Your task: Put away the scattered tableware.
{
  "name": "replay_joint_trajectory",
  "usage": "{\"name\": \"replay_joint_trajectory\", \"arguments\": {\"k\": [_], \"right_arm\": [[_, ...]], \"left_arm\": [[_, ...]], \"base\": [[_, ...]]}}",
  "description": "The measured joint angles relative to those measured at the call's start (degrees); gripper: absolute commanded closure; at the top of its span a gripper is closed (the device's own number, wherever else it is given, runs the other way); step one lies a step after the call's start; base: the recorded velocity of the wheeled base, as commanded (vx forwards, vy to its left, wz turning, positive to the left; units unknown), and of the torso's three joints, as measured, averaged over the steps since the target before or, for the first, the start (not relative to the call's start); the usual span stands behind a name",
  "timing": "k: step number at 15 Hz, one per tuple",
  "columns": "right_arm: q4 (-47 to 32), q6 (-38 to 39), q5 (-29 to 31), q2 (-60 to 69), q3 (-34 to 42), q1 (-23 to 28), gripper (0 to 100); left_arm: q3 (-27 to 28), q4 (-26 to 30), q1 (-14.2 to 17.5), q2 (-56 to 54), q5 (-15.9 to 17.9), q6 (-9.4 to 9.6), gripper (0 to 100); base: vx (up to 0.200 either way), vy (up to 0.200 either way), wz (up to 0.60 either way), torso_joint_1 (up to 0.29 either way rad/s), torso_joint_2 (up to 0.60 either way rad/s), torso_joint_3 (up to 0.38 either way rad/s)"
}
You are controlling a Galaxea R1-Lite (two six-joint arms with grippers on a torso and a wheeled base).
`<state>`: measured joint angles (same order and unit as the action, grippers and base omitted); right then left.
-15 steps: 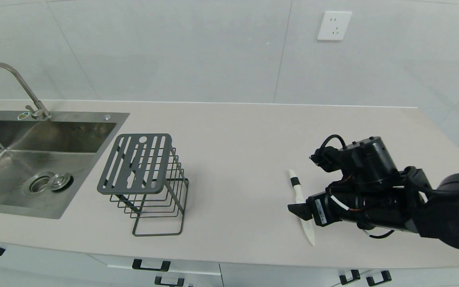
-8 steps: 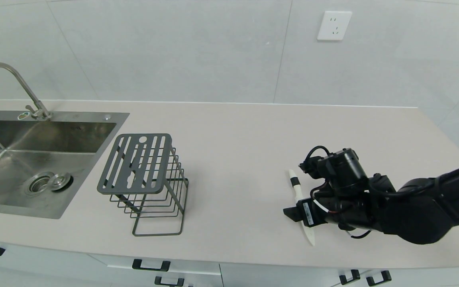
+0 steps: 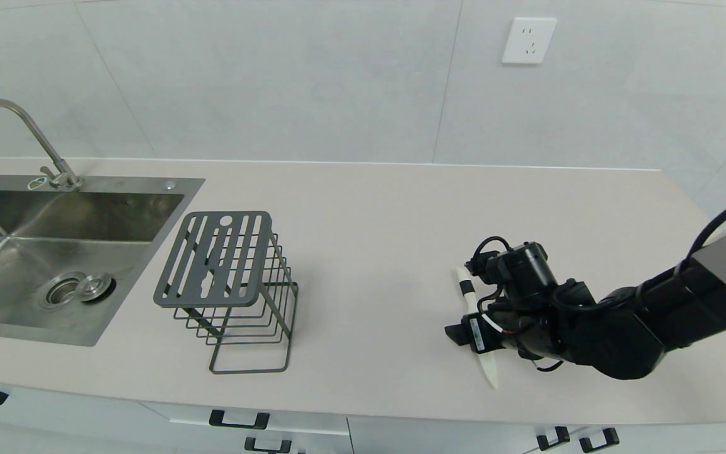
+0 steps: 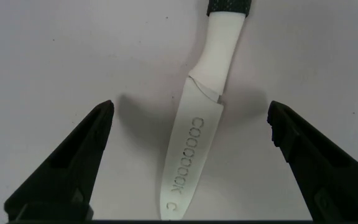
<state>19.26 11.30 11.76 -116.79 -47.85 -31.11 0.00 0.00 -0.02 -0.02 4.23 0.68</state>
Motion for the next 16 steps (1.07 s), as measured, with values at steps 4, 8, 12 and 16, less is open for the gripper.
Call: {"name": "replay_joint_trajectory", "arguments": {"k": [4, 8, 12, 16], "right_arm": [[-0.05, -0.17, 0.05, -1.02, -1.24, 0.40, 100], [0.55, -0.06, 0.27, -2.36, 0.15, 0.13, 100], [-0.16, -0.13, -0.20, -0.99, 0.44, 0.16, 100], [10.74, -2.71, -4.16, 3.54, -0.63, 0.38, 100]], "left_arm": [[0.00, 0.00, -0.05, 0.02, 0.00, 0.00, 0], [0.00, 0.00, 0.00, 0.00, 0.01, 0.00, 0], [0.00, 0.00, 0.00, 0.02, 0.00, -0.35, 0], [0.00, -0.05, -0.07, 0.02, 0.09, -0.39, 0]], "base": [[0.000, 0.000, 0.00, 0.000, 0.00, 0.000], [0.000, 0.000, 0.00, 0.000, 0.00, 0.000], [0.000, 0.000, 0.00, 0.000, 0.00, 0.000], [0.000, 0.000, 0.00, 0.000, 0.00, 0.000]]}}
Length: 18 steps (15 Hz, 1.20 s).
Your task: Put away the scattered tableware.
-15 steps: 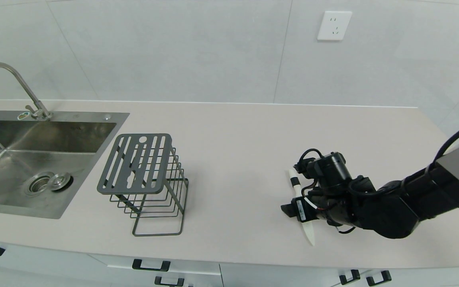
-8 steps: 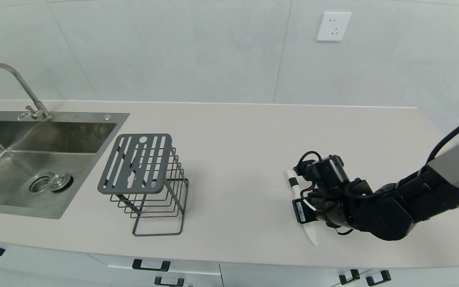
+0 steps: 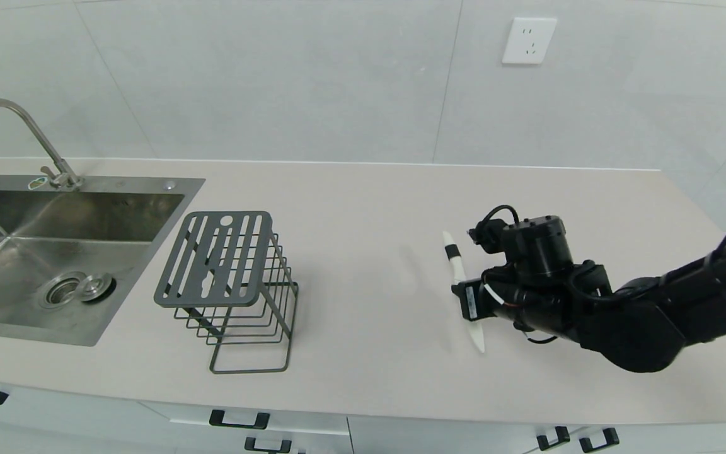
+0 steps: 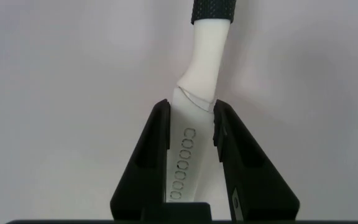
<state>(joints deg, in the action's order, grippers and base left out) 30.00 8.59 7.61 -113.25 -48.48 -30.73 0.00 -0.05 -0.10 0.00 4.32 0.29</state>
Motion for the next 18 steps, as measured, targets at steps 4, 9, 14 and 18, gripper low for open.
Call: {"name": "replay_joint_trajectory", "arguments": {"k": [4, 9, 14, 18], "right_arm": [[16.69, -11.37, -11.70, 2.69, 4.41, 2.05, 100], [37.46, -16.06, -23.77, 3.16, 12.15, 2.35, 100], [46.41, -17.24, -29.17, 3.88, 17.04, -0.33, 100], [49.24, -17.02, -29.22, 6.39, 22.44, -2.65, 100]], "left_arm": [[0.00, 0.00, 0.10, 0.00, 0.17, 0.28, 0], [0.00, -10.37, 0.10, 0.00, 0.44, 0.77, 0], [3.74, -22.59, 0.00, 0.51, 20.68, -13.99, 0], [10.83, -22.03, -1.83, 6.45, 27.14, -28.45, 0]], "base": [[0.000, 0.000, 0.00, 0.000, 0.00, 0.000], [0.000, 0.000, 0.00, 0.000, 0.00, 0.000], [0.000, 0.000, 0.00, 0.000, 0.00, 0.000], [0.000, 0.000, 0.00, 0.000, 0.00, 0.000]]}}
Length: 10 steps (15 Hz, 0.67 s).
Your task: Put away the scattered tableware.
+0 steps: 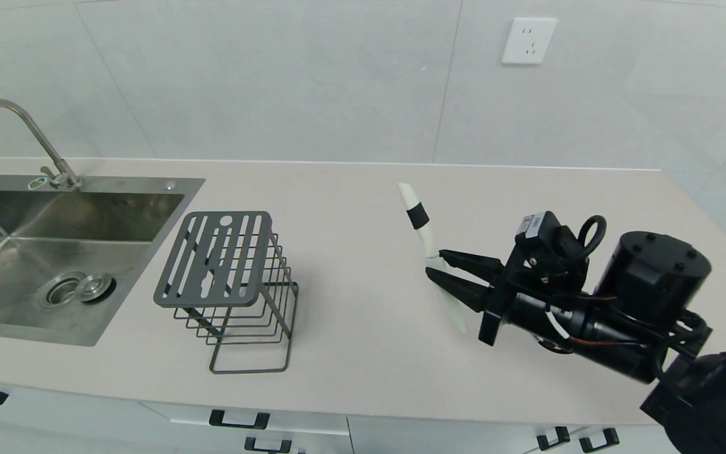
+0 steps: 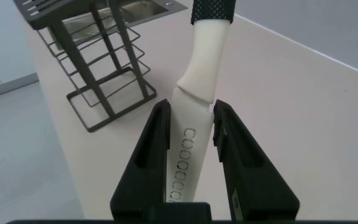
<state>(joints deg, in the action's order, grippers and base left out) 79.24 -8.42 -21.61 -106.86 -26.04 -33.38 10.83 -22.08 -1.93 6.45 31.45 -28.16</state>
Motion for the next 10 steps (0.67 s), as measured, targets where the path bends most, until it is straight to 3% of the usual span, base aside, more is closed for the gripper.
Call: {"name": "replay_joint_trajectory", "arguments": {"k": [2, 3, 4, 6, 8, 9, 10], "right_arm": [[0.05, 0.09, 0.24, 2.56, 1.88, -0.50, 100], [0.07, 0.09, 0.46, 3.72, 3.13, -0.60, 100], [0.05, 0.11, 0.55, 4.94, 4.82, -0.66, 100], [0.02, 0.05, 0.66, 7.89, 8.95, -1.02, 100], [0.05, -0.02, 0.71, 9.92, 11.46, -1.18, 100], [0.09, -0.05, 0.71, 10.62, 11.96, -1.21, 100], [0.09, -0.06, 0.71, 11.02, 12.13, -1.24, 100]], "left_arm": [[2.93, -1.13, -2.86, 5.29, 3.47, -0.93, 0], [3.73, -2.72, -4.79, 8.20, 6.84, 0.11, 0], [4.17, -4.55, -6.78, 11.24, 10.48, 2.51, 0], [4.57, -6.58, -9.92, 18.74, 15.74, 10.59, 0], [4.94, -7.29, -11.50, 26.78, 17.76, 18.55, 0], [5.51, -7.51, -12.13, 31.15, 18.31, 22.15, 0], [6.40, -7.62, -13.01, 34.61, 18.69, 24.25, 0]], "base": [[0.000, 0.000, 0.00, 0.000, 0.00, 0.000], [0.000, 0.000, 0.00, 0.000, 0.00, 0.000], [0.000, 0.000, 0.00, 0.000, 0.00, 0.000], [0.000, 0.000, 0.00, 0.000, 0.00, 0.000], [0.000, 0.000, 0.00, 0.000, 0.00, 0.000], [0.000, 0.000, 0.00, 0.000, 0.00, 0.000], [0.000, 0.000, 0.00, 0.000, 0.00, 0.000]]}}
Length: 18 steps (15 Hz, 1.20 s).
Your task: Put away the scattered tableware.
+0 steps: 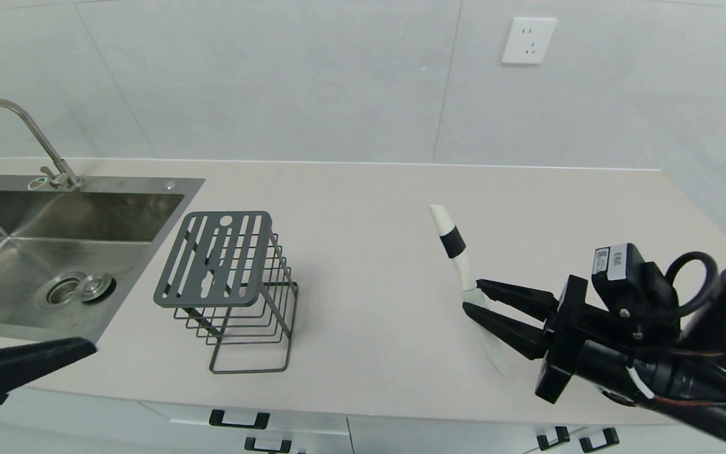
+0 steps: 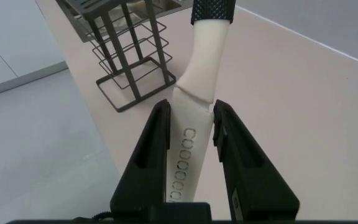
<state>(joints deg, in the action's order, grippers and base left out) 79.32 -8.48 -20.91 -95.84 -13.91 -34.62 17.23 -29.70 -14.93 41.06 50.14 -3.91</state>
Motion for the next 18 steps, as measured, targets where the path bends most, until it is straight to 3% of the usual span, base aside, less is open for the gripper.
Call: {"name": "replay_joint_trajectory", "arguments": {"k": [2, 6, 9, 10, 12, 14, 18], "right_arm": [[0.02, -0.02, 0.05, 0.52, 0.00, -0.10, 100], [-0.01, 0.06, 0.13, 0.61, -1.82, -0.22, 100], [0.07, 0.23, 0.13, -0.11, -4.58, -0.32, 100], [0.07, 0.23, 0.17, -0.33, -5.02, -0.33, 100], [0.11, 0.23, 0.20, -0.63, -5.49, -0.35, 100], [0.18, 0.26, 0.20, -0.71, -5.81, -0.33, 100], [0.22, 0.30, 0.20, -0.74, -5.94, -0.44, 100]], "left_arm": [[3.39, -0.29, -2.38, 6.27, 0.16, 1.87, 0], [7.33, -0.66, -3.47, 15.09, -1.15, 2.22, 0], [10.63, -6.56, -5.32, 23.84, -2.38, 2.36, 0], [11.93, -9.63, -7.36, 27.36, -4.13, 2.30, 0], [14.21, -14.34, -14.42, 33.99, -9.28, 2.02, 0], [16.04, -18.12, -19.82, 39.47, -11.72, 1.49, 0], [20.14, -23.17, -22.88, 47.09, -14.18, 1.27, 0]], "base": [[0.000, 0.000, 0.00, 0.000, 0.00, 0.000], [0.000, 0.000, 0.00, 0.000, 0.00, 0.000], [0.000, 0.000, 0.00, 0.000, 0.00, 0.000], [0.000, 0.000, 0.00, 0.000, 0.00, 0.000], [0.000, 0.000, 0.00, 0.000, 0.00, 0.000], [0.000, 0.000, 0.00, 0.000, 0.00, 0.000], [0.000, 0.000, 0.00, 0.000, 0.00, 0.000]]}}
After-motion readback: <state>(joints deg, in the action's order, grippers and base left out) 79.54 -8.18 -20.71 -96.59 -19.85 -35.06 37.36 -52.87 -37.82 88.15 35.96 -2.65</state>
